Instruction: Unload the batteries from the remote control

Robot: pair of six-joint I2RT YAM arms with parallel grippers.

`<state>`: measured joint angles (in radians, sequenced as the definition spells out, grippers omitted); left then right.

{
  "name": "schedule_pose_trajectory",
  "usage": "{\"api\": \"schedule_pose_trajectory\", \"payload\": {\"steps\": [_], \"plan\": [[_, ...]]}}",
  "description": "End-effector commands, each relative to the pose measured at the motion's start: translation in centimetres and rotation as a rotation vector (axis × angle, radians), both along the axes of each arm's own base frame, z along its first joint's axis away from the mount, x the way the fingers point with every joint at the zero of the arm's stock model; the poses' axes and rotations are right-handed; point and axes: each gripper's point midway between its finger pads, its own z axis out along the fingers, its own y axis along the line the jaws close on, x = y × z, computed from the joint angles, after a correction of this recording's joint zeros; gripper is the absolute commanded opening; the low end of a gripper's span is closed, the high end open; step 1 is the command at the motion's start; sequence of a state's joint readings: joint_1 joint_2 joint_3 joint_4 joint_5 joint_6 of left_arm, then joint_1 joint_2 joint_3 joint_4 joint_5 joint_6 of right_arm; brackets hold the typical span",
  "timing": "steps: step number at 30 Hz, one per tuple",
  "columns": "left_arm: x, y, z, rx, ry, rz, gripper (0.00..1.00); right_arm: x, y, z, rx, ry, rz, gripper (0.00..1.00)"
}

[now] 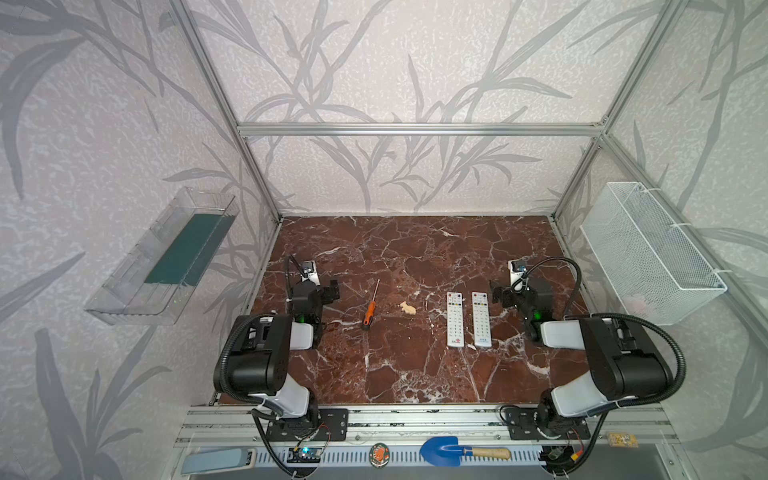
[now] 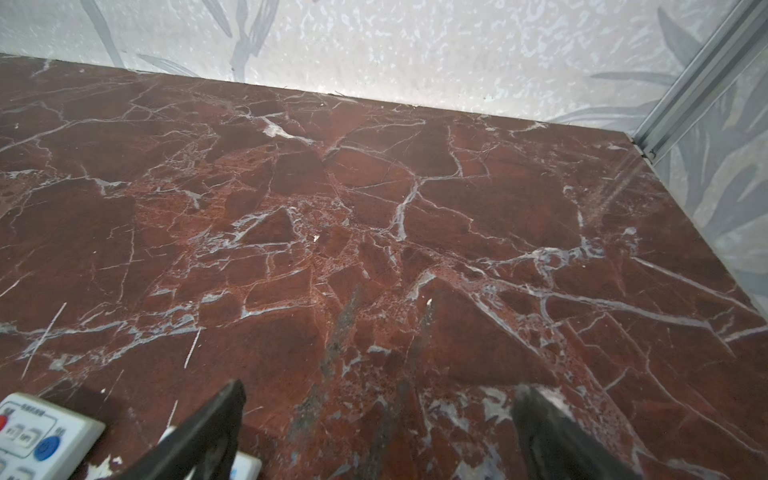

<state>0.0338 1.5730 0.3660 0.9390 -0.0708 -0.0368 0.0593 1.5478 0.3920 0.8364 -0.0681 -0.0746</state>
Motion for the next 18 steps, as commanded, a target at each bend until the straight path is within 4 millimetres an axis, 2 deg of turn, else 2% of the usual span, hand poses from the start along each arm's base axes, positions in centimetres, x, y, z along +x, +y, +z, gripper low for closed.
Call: {"api": "schedule_pose_trajectory", "payload": {"steps": [1, 18], "plan": [[0.36, 0.09, 0.73, 0.007, -0.018, 0.006, 0.99, 0.50, 0.02, 0.84, 0.004, -0.022, -0.007, 0.99], [0.33, 0.06, 0.76, 0.014, -0.020, 0.009, 0.99, 0.50, 0.01, 0.81, 0.004, -0.021, -0.007, 0.99]]}}
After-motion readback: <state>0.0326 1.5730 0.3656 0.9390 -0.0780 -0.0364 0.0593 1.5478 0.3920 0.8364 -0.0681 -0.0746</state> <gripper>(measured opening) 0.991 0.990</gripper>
